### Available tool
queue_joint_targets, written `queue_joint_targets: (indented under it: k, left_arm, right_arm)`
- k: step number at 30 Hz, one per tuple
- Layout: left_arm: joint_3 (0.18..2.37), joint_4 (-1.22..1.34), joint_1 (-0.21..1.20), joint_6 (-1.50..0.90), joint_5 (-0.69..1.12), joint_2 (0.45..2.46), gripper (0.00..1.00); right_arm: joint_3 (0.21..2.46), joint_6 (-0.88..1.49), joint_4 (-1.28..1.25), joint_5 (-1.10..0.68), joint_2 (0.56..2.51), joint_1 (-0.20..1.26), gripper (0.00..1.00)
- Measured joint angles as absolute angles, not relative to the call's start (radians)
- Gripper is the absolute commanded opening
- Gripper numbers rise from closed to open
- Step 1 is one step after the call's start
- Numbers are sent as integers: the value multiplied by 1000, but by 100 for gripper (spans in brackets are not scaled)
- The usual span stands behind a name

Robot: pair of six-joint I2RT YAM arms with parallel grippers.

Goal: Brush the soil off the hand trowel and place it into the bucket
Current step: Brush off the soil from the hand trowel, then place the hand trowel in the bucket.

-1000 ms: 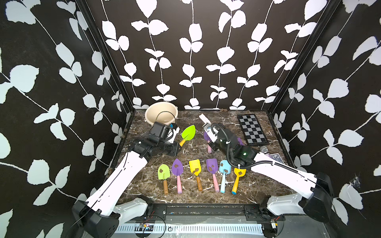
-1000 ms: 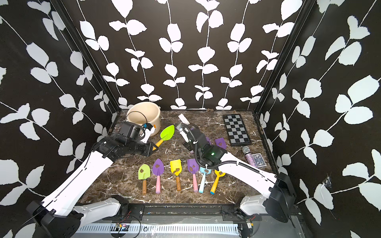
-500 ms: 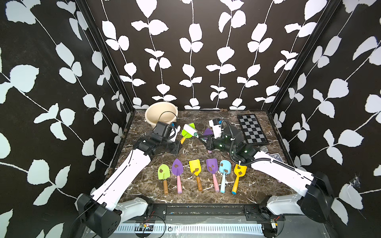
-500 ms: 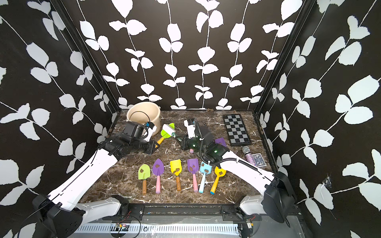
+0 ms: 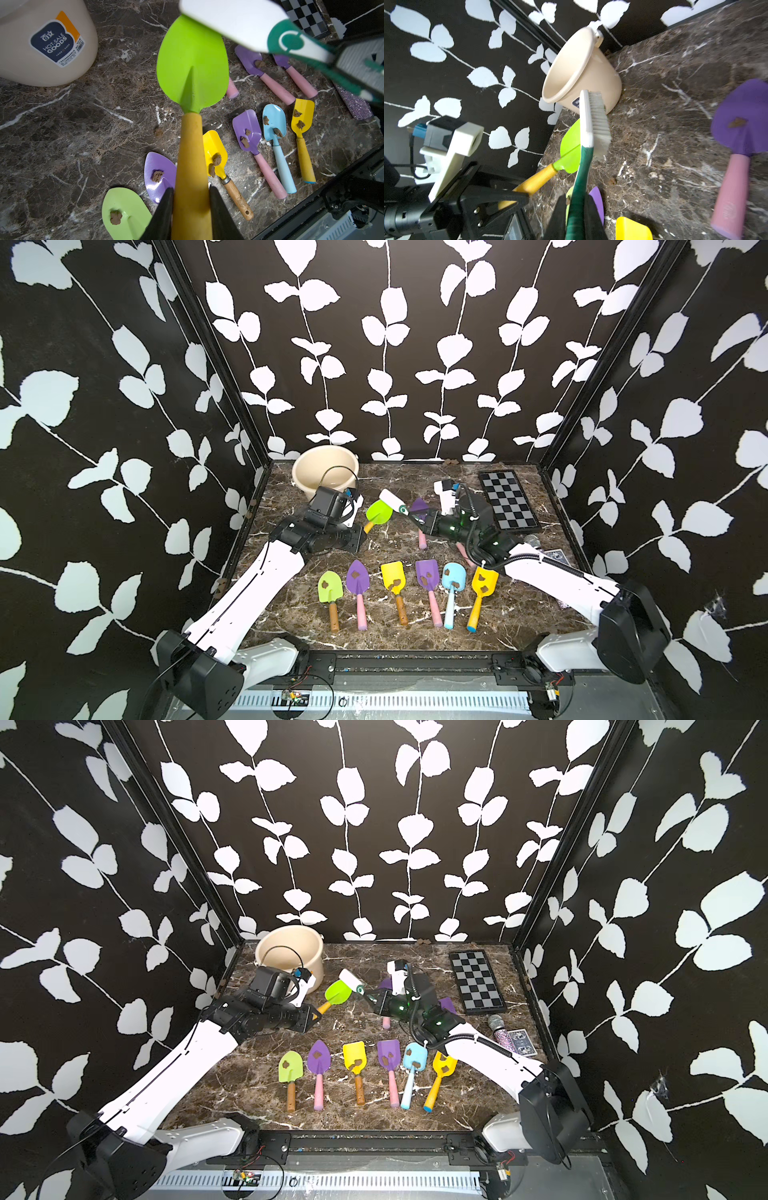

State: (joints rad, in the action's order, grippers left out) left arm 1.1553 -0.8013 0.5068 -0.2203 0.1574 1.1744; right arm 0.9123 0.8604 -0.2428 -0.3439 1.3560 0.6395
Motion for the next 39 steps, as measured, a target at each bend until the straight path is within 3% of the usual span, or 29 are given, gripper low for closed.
queue_joint_targets:
  k: [10,19,30,39]
  left_arm:
    - [1314,-800,495,-302,184,1220,0]
    - [1668,-801,364,-550,173,1489,0]
    - [1802,-858,232,-956,119,1659,0]
    - [1959,-950,173,-1140,157,1858,0]
  right_arm:
    - [835,799,-131,-150,1139,562,0]
    - [770,809,-72,-88,1132,562,0]
    - [753,823,-31,-60,1123,562,0]
    - [751,822,-13,-39,1069,562,0]
